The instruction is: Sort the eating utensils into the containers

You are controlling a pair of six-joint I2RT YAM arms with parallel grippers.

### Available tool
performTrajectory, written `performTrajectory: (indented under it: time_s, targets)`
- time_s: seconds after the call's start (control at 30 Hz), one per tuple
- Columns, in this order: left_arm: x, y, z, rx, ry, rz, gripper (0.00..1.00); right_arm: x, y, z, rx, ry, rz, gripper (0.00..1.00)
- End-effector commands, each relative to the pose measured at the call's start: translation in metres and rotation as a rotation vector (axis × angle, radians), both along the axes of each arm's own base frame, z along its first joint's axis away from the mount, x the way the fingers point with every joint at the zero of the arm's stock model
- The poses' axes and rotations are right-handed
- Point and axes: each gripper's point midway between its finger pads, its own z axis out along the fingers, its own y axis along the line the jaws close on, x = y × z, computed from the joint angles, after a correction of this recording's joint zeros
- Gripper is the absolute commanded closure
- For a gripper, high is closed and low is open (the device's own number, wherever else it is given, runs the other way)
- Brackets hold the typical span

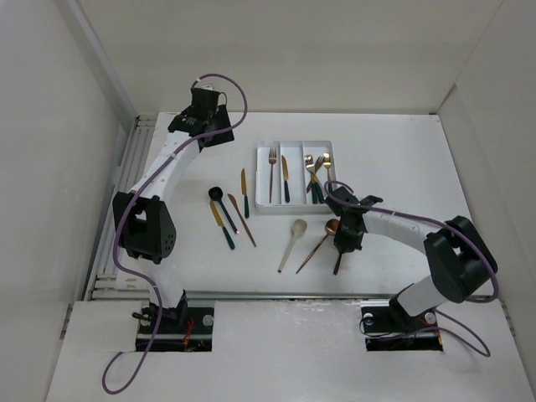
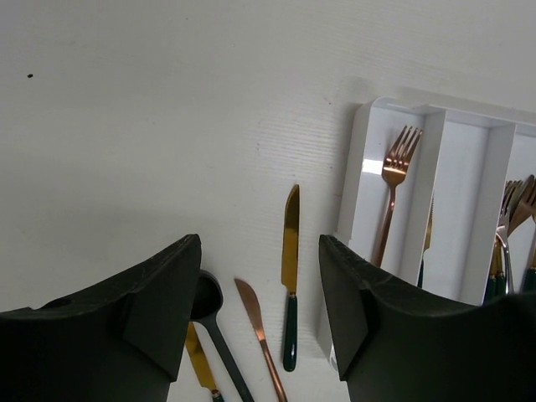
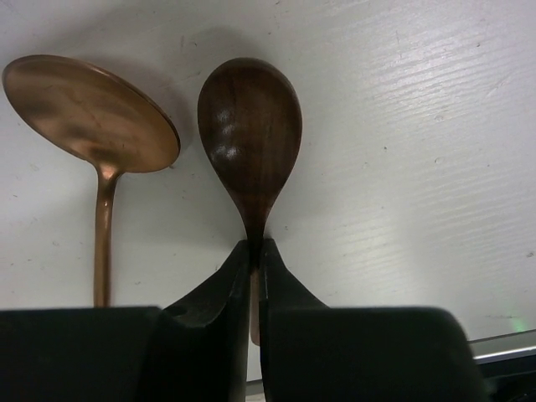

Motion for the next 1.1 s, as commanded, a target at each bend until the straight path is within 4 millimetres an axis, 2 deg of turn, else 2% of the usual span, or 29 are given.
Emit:
performTrajectory:
  time_s: [0.0,0.1,0.2,0.33,0.47,0.57,0.63,1.07]
  targets:
    - [-0.009,0.002,0.02,-0.031,-0.037,0.003,0.44,0.003,-0.001,0.003,-0.01,-0.03,-0.025,1.0]
    - [-0.009,0.002,0.02,-0.031,-0.037,0.003,0.44,0.0,-0.008,0.007,-0.025,-0.044,-0.055,1.0]
    - [-0.01,0.0,0.022,-0.039,-0.044,-0.004,0.44,0.002,-0.015,0.021,-0.035,-0.093,-0.084,1.0]
    - [-0.011,0.0,0.018,-0.044,-0.035,0.002,0.44,0.019,-0.02,0.06,-0.04,-0.216,-0.114,1.0]
    - [-0.012,0.0,0.014,-0.041,-0.026,0.002,0.43,0.028,-0.028,0.082,-0.074,-0.277,-0.122,1.0]
    - [-0.014,-0.001,0.011,-0.045,-0.015,-0.004,0.43,0.033,-0.028,0.091,-0.084,-0.295,-0.106,1.0]
    - [-0.013,-0.001,0.016,-0.05,-0.033,-0.005,0.43,0.032,-0.031,0.091,-0.101,-0.292,-0.099,1.0]
    - [-0.015,-0.001,0.012,-0.047,-0.024,-0.004,0.43,0.035,-0.03,0.094,-0.107,-0.301,-0.062,1.0]
